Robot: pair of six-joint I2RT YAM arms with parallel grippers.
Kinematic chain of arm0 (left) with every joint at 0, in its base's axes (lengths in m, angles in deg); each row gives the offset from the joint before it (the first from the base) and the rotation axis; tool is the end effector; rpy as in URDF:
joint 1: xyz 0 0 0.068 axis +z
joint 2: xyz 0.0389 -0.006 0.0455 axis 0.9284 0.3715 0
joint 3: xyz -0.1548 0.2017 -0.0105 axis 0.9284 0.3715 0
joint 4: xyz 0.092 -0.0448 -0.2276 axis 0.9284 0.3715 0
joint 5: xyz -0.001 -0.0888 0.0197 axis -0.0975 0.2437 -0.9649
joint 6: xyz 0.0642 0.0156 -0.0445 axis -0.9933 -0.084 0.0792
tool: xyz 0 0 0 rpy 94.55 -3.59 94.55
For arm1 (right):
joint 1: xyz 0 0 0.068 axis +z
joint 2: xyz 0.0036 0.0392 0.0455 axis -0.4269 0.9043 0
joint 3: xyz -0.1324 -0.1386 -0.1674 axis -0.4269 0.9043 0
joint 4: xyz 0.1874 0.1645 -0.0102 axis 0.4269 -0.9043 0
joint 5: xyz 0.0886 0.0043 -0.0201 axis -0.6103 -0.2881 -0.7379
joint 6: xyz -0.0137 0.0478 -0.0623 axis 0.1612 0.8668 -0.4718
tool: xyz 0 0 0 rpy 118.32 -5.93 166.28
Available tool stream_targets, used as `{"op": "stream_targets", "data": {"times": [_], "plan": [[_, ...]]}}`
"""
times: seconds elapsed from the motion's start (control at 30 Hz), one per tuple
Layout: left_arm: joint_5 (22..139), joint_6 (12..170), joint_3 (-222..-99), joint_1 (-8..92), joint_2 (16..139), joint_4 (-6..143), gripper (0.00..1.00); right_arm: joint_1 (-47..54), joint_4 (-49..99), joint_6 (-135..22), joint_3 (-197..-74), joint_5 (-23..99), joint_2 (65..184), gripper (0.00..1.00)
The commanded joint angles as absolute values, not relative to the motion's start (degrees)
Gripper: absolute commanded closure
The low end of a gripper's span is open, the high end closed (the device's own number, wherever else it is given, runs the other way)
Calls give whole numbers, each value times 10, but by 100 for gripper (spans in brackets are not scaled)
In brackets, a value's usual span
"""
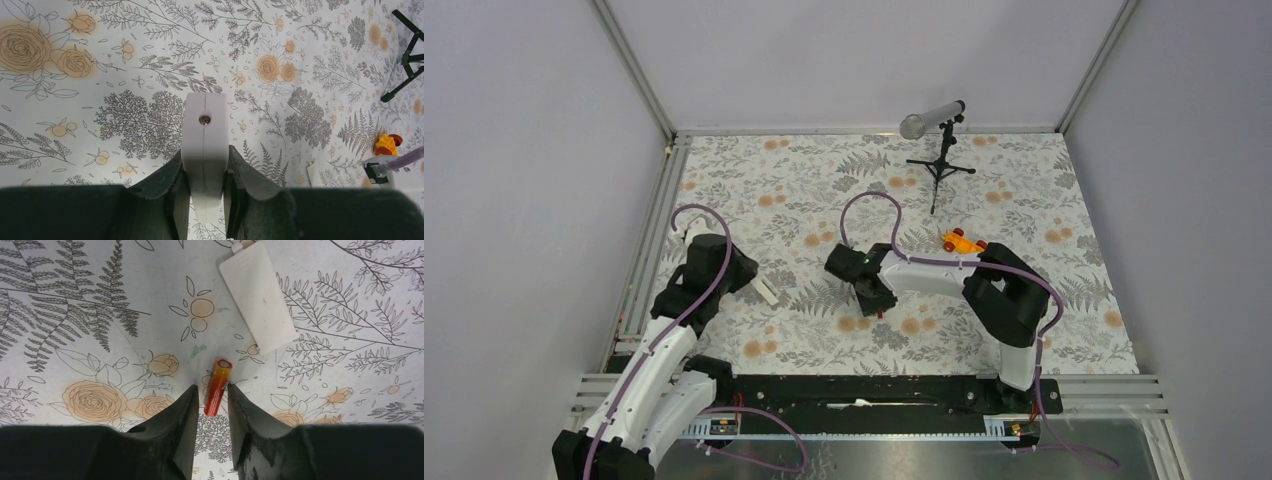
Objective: Load the batteries into the remote control
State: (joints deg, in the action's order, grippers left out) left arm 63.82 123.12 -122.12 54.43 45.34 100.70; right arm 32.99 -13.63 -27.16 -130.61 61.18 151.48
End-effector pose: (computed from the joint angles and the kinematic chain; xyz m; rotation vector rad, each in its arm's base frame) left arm 0.1865 -0.0352 0.2125 -0.6718 2.1700 -0.3719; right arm 0.1994 0.2872 0.1145 -0.4865 2.7469 -0.0234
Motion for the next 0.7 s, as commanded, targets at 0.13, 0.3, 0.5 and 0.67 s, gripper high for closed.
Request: {"op": "stream_targets", "data": {"times": [0.13,0.3,0.5,0.67], "plan": [[698,1234,-1210,541,460,931,100,323,-150,-285,-1269,552,1529,70],[771,1222,-1197,524,478,874,100,307,-131,-293,-1251,546,1533,82],[834,1219,-1181,490,524,797,100,306,-104,-310,-1242,556,1516,92],[890,1225,-1165,476,569,713,100,302,-106,-313,-1253,568,1477,92]]}}
